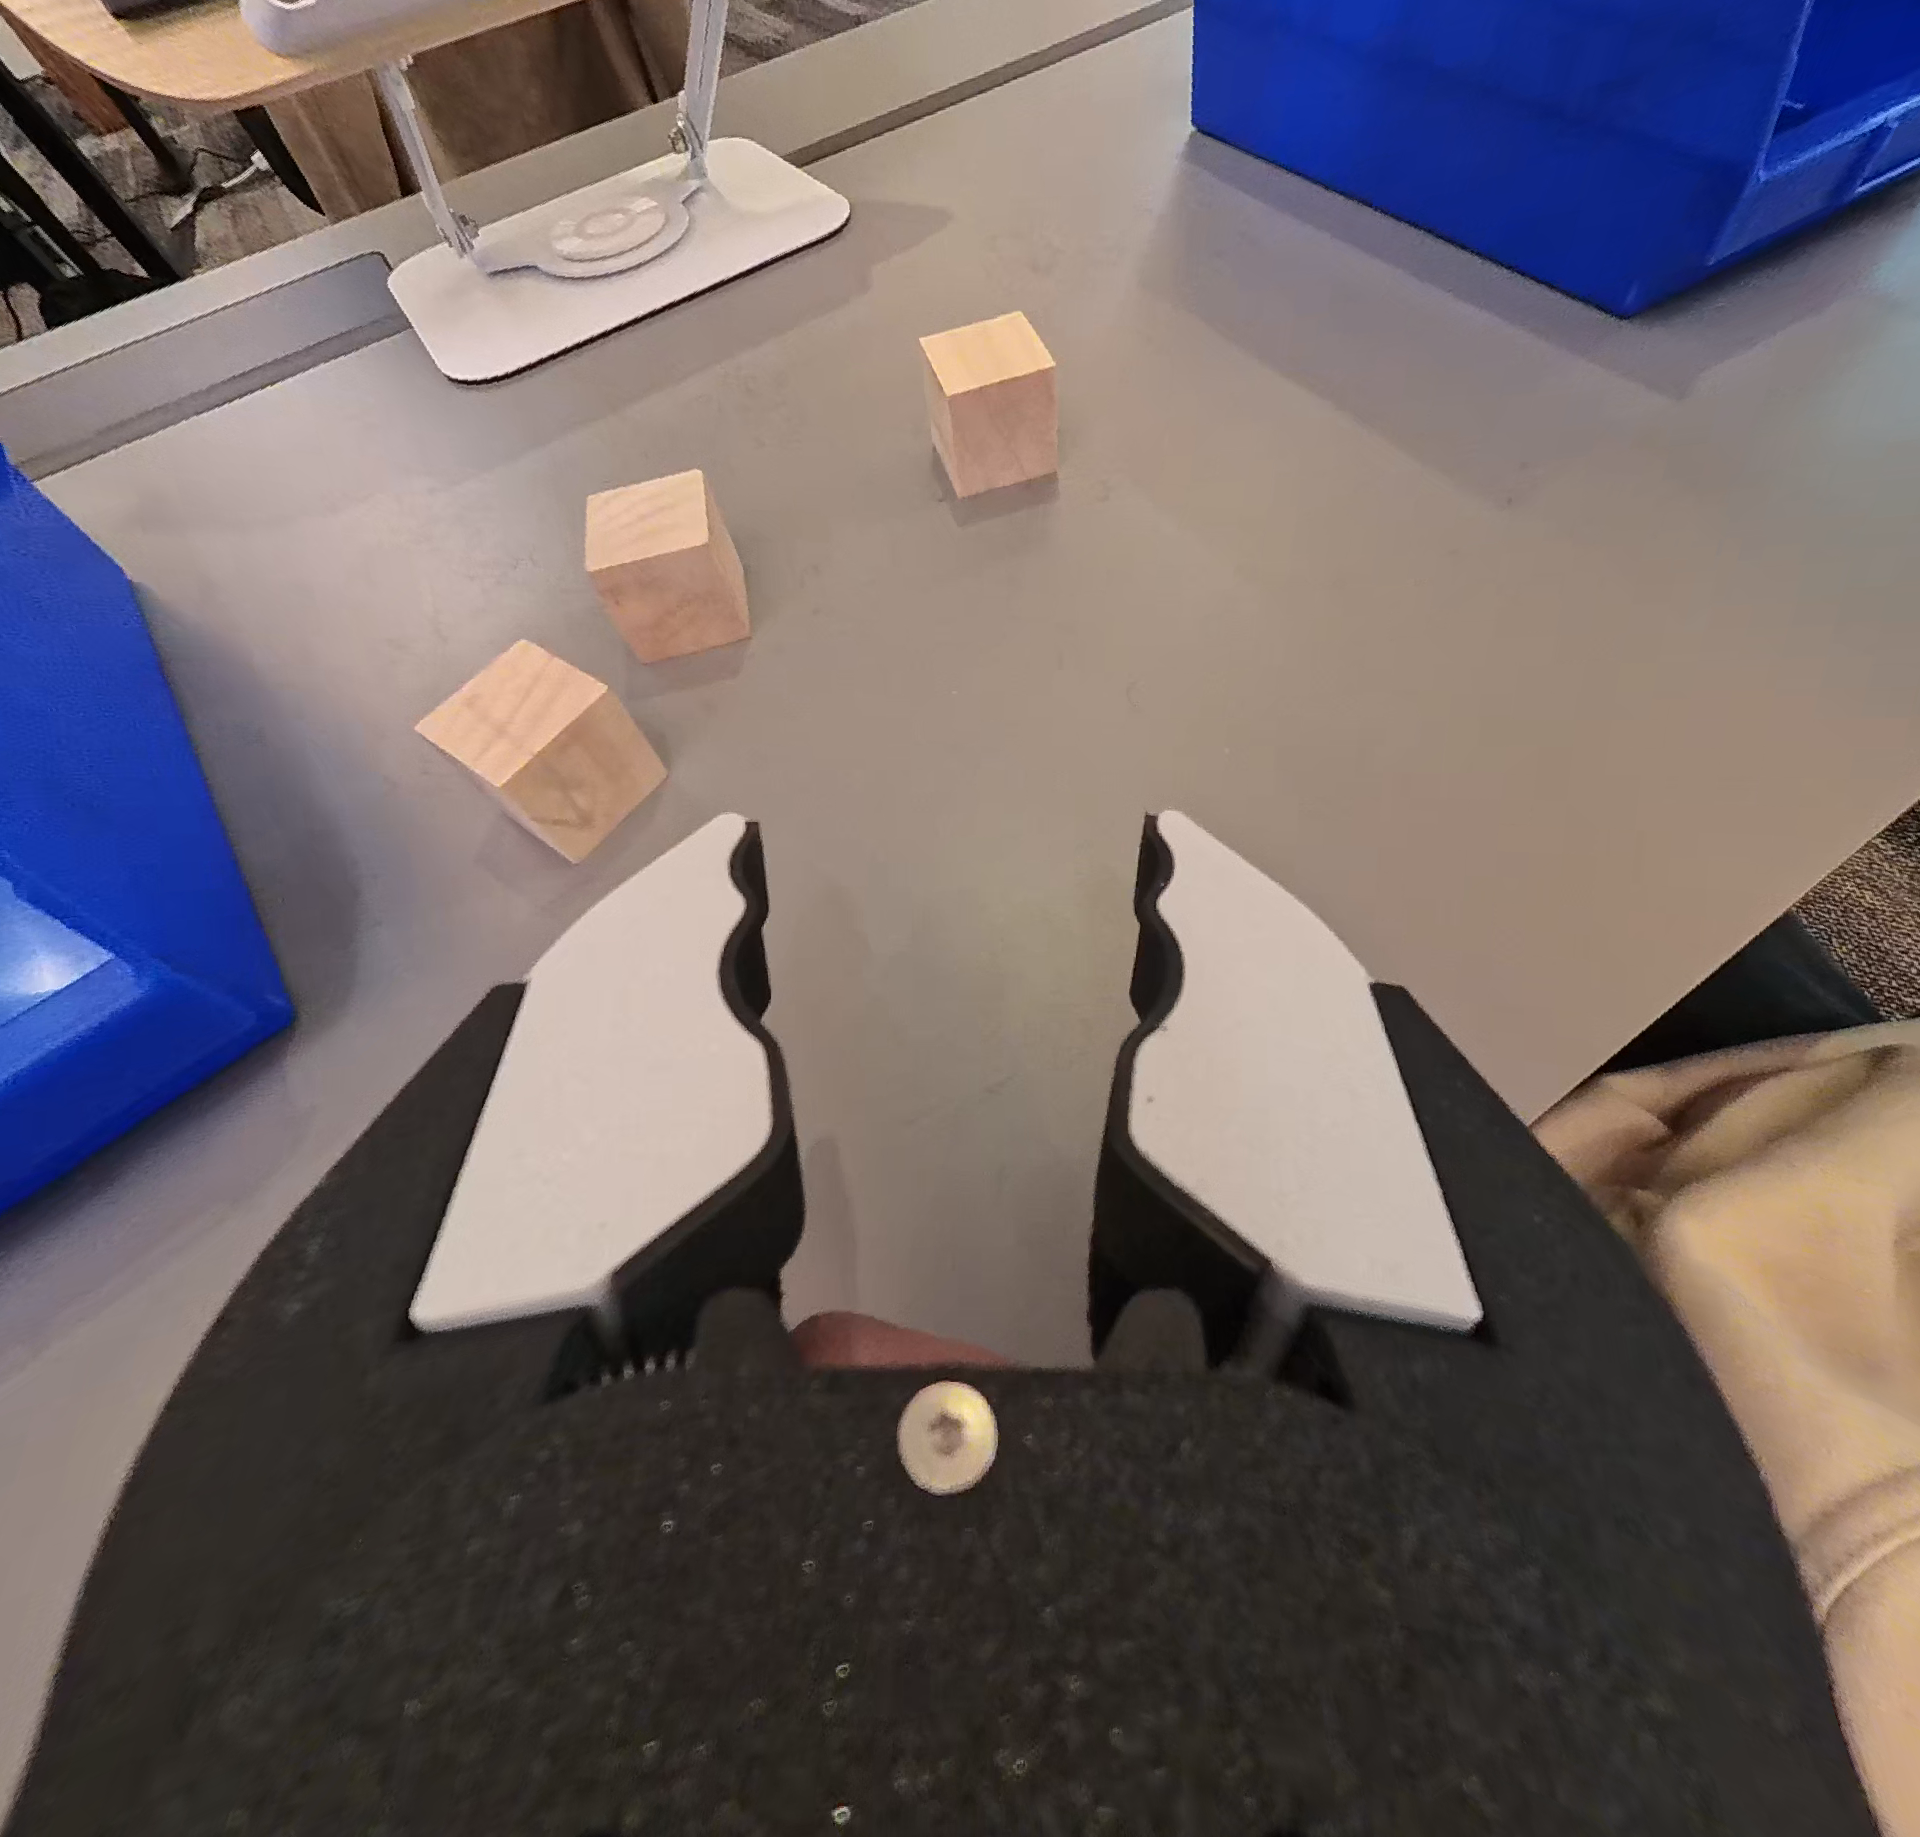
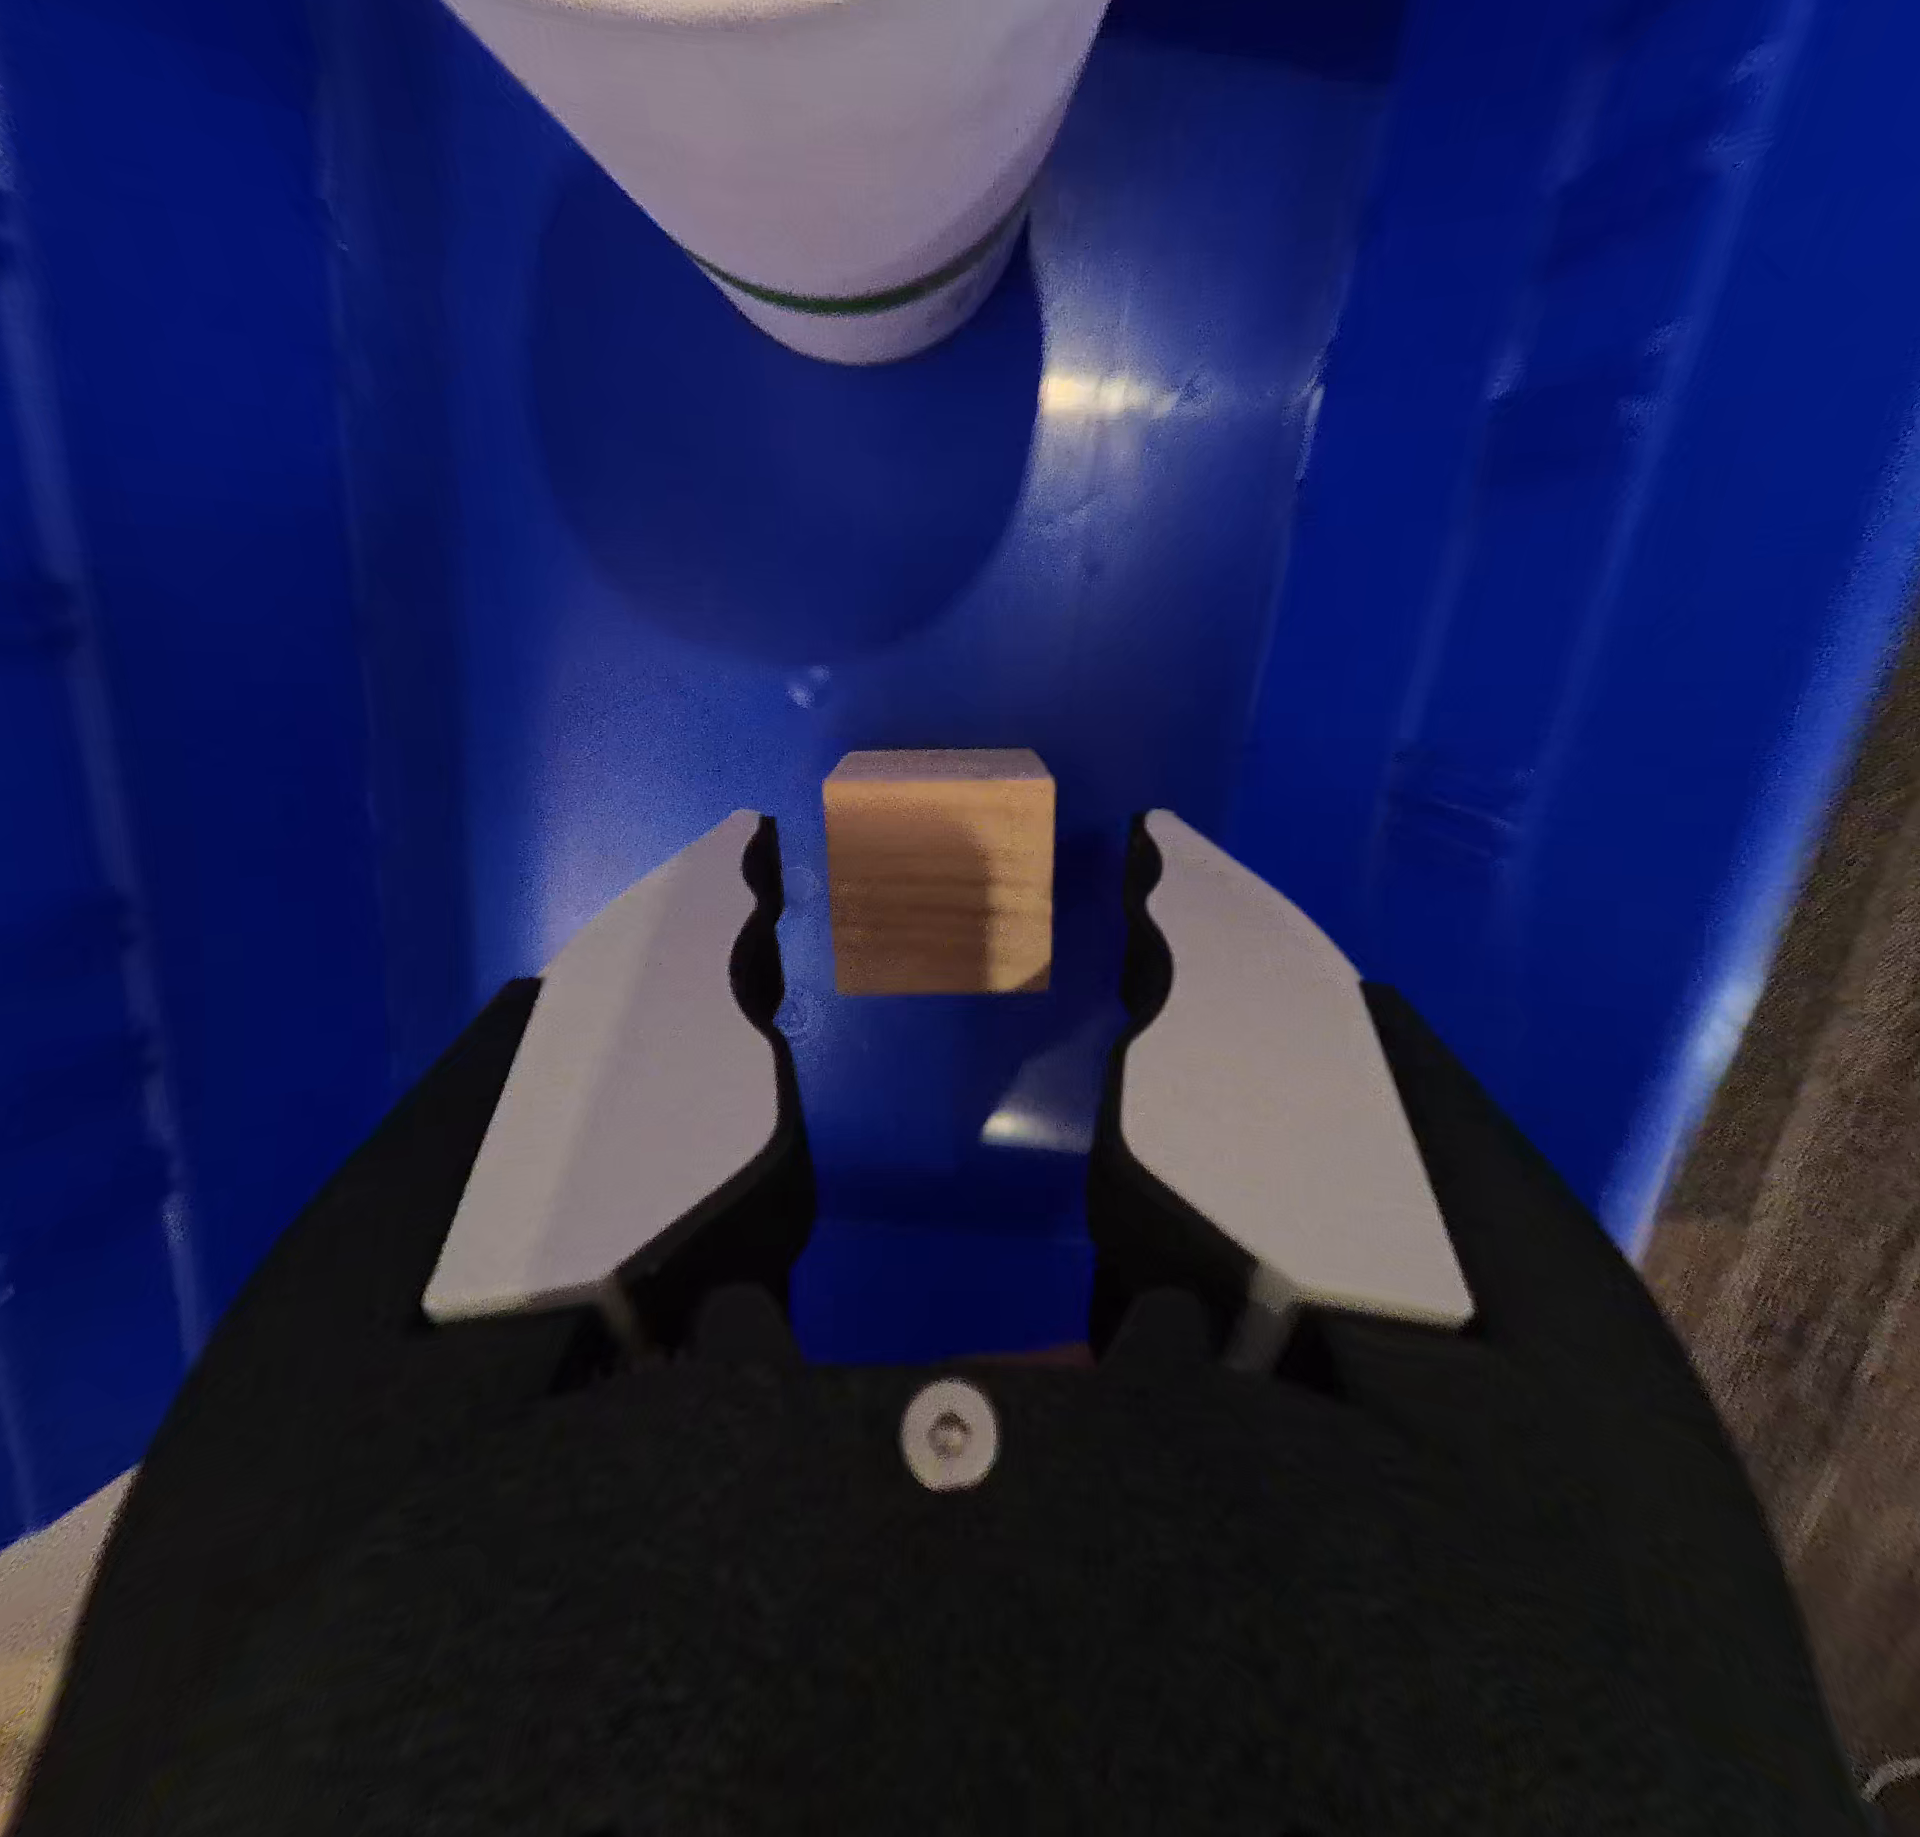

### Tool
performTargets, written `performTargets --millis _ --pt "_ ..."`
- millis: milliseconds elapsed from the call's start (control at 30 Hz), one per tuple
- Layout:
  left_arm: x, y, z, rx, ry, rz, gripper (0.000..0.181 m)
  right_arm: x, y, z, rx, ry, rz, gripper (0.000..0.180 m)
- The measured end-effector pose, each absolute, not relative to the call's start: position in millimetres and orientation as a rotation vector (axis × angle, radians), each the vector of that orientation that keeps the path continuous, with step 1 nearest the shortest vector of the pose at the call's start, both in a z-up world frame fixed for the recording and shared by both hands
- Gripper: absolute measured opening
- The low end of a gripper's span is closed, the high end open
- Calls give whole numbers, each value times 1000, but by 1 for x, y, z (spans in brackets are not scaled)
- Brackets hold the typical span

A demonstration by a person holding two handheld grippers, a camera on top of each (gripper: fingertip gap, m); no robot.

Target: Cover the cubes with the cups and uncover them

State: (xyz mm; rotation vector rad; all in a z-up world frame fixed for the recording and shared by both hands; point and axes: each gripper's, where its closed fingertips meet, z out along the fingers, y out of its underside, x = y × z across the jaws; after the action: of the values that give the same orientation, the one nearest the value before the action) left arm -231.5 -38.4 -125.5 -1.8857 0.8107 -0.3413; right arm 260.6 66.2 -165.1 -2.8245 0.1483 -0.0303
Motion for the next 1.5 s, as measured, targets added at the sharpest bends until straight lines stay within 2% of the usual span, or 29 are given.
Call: performTargets --millis 33,133,233,367,500,700,800,967,1033,1067,1167,1300,1400,1500 --pt "-232 -38 -125 -1886 809 -341 68 259 66 -152 -2765 129 -62 65" --pt "-235 -36 -124 -1885 794 -335 68 215 62 -95 -2470 -34 -49 66" --pt "-239 -31 -125 -1893 774 -329 68 121 33 -58 -2200 -272 92 65" --pt "-243 -26 -131 -1912 758 -318 68 0 -19 -77 -1998 -499 285 59" --pt "-245 -23 -134 -1925 748 -311 68 -62 -32 -120 -2039 -718 307 61" --pt "-241 -25 -138 -1928 778 -309 68 -76 56 -123 -2182 -1132 148 60" --pt "-242 -25 -136 -1917 779 -290 68 -77 98 -142 -2281 -1329 22 61" --pt "-244 -26 -136 -1922 773 -292 68 -86 119 -178 -2454 -1486 14 62" --pt "-245 -26 -135 -1920 775 -294 68 -91 118 -186 -2483 -1509 33 46" --pt "-245 -26 -135 -1918 775 -296 68 -90 118 -184 -2491 -1503 15 46" --pt "-244 -28 -134 -1915 783 -307 68 -87 113 -151 -2424 -1409 33 46" --pt "-241 -30 -133 -1910 794 -317 68 -53 89 -68 -2311 -1114 47 46" --pt "-238 -32 -133 -1908 806 -329 68 7 64 -8 -2245 -804 28 46" --pt "-234 -35 -135 -1907 826 -328 68 90 38 12 -2269 -464 -42 46"
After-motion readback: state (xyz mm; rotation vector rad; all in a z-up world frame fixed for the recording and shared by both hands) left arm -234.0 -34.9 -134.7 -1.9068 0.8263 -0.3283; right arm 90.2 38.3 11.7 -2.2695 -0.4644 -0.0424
